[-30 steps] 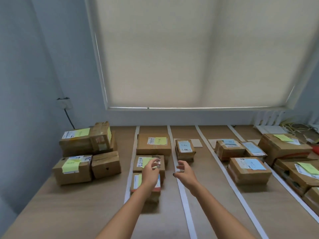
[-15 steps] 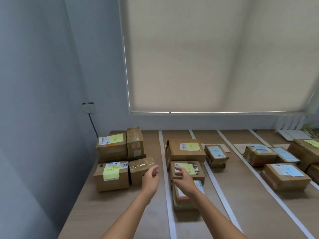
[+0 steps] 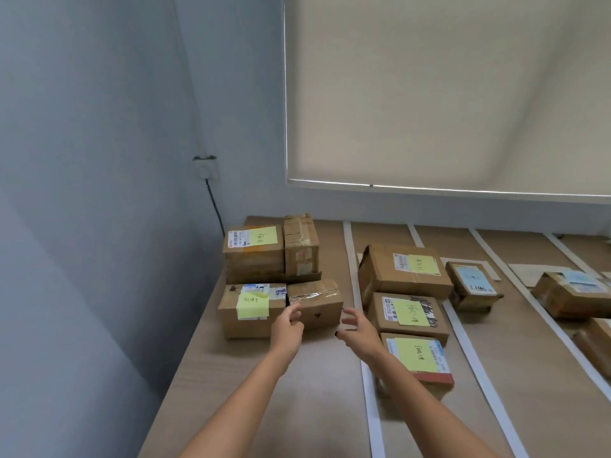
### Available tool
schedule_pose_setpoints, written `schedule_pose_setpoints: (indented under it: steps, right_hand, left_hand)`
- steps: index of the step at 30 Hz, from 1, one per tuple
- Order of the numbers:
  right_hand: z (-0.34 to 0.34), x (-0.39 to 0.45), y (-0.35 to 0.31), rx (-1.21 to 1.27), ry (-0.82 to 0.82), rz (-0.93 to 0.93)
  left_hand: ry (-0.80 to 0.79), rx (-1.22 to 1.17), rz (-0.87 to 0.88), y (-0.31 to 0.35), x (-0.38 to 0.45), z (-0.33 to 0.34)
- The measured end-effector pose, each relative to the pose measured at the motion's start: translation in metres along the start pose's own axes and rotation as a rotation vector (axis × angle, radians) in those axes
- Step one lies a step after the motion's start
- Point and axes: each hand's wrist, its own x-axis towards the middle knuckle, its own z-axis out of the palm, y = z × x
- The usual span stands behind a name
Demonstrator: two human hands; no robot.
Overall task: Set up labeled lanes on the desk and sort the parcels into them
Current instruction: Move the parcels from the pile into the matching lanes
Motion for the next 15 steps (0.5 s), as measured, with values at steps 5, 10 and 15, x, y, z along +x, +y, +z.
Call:
schedule_pose_setpoints:
  steps: [5, 10, 15]
  right_hand:
    - [0.002, 0.040, 0.018, 0.006, -0.029, 0.054]
    - [0.005, 0.082, 0.038, 0.042, -0.045, 0.113]
    - [0.007, 0.121, 0.053, 0.078, -0.015, 0.159]
  left_hand:
    - [0.023, 0.051, -0.067, -0.028, 0.041, 0.013]
    - [-0.002, 0.090, -0.171, -0.057, 0.073, 0.030]
    - [0.016, 0.117, -0.216, -0.078, 0.092, 0.047]
